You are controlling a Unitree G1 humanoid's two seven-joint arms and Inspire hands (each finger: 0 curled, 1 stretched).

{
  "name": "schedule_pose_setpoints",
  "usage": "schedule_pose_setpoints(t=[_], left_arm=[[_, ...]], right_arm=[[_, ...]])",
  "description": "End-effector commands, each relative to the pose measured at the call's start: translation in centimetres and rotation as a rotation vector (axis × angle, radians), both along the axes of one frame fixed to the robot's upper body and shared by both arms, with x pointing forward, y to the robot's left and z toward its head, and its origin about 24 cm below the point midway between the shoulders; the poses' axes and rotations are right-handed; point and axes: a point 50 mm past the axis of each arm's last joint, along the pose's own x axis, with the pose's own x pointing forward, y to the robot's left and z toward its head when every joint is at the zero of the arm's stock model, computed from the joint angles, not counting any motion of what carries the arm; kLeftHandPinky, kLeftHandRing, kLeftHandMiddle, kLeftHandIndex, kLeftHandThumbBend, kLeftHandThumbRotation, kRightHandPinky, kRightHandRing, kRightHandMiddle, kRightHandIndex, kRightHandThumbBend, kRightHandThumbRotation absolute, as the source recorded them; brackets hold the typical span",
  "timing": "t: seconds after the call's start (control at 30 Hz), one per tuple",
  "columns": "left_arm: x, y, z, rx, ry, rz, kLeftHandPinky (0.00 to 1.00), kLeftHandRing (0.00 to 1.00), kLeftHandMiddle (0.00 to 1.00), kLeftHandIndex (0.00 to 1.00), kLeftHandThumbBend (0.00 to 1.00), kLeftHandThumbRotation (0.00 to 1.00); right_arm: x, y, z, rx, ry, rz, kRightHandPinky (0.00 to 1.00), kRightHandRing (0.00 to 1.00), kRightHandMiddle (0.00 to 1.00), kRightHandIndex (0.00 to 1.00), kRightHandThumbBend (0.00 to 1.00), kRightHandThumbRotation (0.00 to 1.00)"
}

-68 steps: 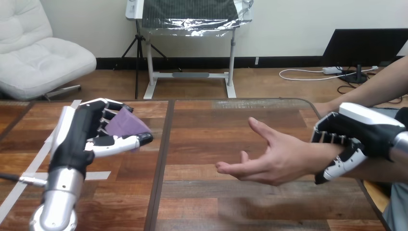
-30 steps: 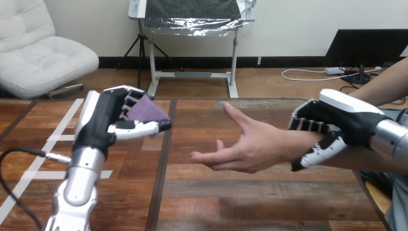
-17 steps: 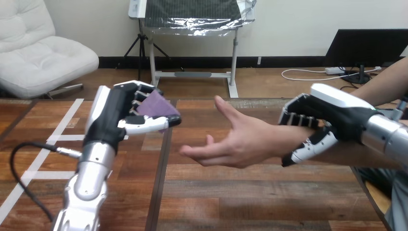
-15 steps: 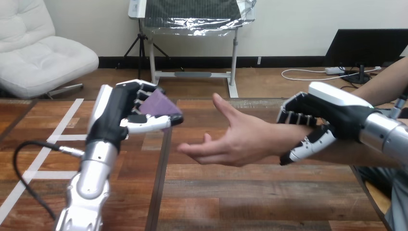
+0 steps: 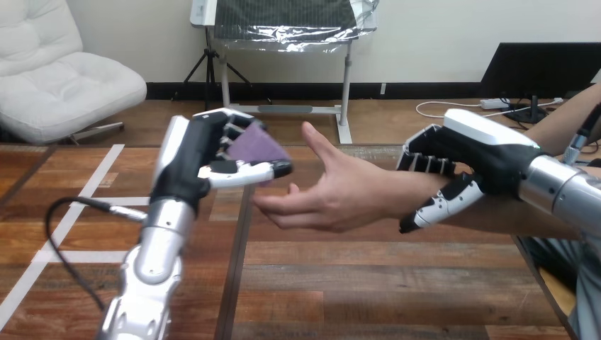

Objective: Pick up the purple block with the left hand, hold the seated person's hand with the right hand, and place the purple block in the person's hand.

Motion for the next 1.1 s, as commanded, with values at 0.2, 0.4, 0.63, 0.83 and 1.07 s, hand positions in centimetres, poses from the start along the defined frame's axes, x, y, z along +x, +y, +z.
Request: schedule_pose_setpoints(t=[0.2,0.4,0.63,0.83,1.07], left_arm=[[1.5,-2.8,2.5,0.024,-0.097,-0.099,0.28,0.35,0.43,0.46,0.60,0.00],[1.6,-3.6,2.4,0.020,-0.085,-0.127,0.28,0.36,0.42,0.45,0.61,0.00],[1.5,-4.6,2.0,0.009,-0.052,-0.153,0.28,0.35,0.41,0.45,0.62,0.00],[1.3,-5.4,1.6,0.025,-0.038,-0.176,0.28,0.35,0.42,0.46,0.62,0.00],[1.1,-6.5,1.0,0.020,-0.014,-0.218,0.27,0.34,0.41,0.47,0.62,0.00]], right_arm=[[0.4,0.8,0.6,0.031,-0.003,0.005,0.34,0.40,0.46,0.50,0.85,0.22],[0.4,1.1,0.8,0.038,-0.005,0.011,0.33,0.39,0.45,0.50,0.85,0.22],[0.4,1.3,0.9,0.032,-0.009,0.013,0.32,0.39,0.45,0.49,0.85,0.22],[0.4,1.4,1.0,0.038,-0.009,0.013,0.32,0.39,0.45,0.49,0.85,0.21],[0.3,1.4,0.9,0.038,-0.010,0.013,0.33,0.39,0.45,0.49,0.85,0.19]])
